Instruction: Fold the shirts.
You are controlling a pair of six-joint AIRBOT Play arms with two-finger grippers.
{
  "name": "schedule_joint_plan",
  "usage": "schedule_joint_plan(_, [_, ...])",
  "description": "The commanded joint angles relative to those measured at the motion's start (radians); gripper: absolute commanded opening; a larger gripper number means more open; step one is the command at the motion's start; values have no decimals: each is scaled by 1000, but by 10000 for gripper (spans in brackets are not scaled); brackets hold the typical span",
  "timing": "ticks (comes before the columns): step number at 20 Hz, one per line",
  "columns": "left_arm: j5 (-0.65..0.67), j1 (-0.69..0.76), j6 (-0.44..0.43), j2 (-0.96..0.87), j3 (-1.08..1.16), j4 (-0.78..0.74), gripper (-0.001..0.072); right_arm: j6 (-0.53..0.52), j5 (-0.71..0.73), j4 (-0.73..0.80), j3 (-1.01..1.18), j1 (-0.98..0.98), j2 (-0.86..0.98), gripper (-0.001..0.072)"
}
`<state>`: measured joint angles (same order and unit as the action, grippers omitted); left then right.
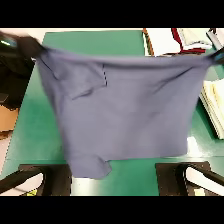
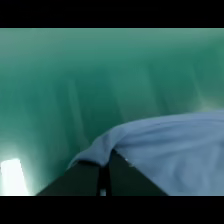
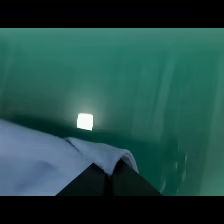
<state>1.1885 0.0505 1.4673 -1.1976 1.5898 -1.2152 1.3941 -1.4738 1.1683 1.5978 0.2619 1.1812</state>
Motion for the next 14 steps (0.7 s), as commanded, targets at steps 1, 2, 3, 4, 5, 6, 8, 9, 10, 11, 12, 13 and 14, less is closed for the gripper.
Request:
schedule_joint_plan(1, [-24,0,-11,-229,-71,8,25,4,74,116,-127,-108,189,13])
schedule_joint_plan(2, [-64,0,-31,-282,-66,11,25,5,108,107,-119,-120,244,13])
schedule_joint_plan(3, [-110,0,-38,-318,-56,11,25,16,135,106,-90,-132,304,13])
schedule_joint_plan(4, [-154,-2,-38,-349,-35,10,24,16,148,106,-47,-138,356,14])
schedule_joint_plan(5, [-187,-2,-36,-371,-13,11,24,16,148,106,8,-139,404,13])
schedule_joint_plan(6, [-202,-9,-36,-381,8,17,24,16,143,106,61,-139,439,13])
schedule_joint_plan(8, [-162,-37,-36,-382,45,26,25,10,110,108,145,-129,472,14])
schedule_joint_plan(9, [-98,-57,-37,-382,61,26,25,2,89,108,167,-117,473,14])
schedule_joint_plan(10, [-20,-78,-39,-382,64,26,25,-6,62,108,175,-108,468,13])
schedule_joint_plan(11, [50,-93,-53,-383,58,26,25,-19,36,110,163,-96,456,14])
schedule_joint_plan(12, [105,-103,-72,-382,39,26,25,-27,26,112,133,-84,439,13])
schedule_joint_plan(13, [137,-103,-89,-383,11,19,25,-27,32,111,90,-74,420,13])
schedule_joint_plan(14, [143,-100,-93,-383,-20,23,25,-27,42,112,48,-70,404,13])
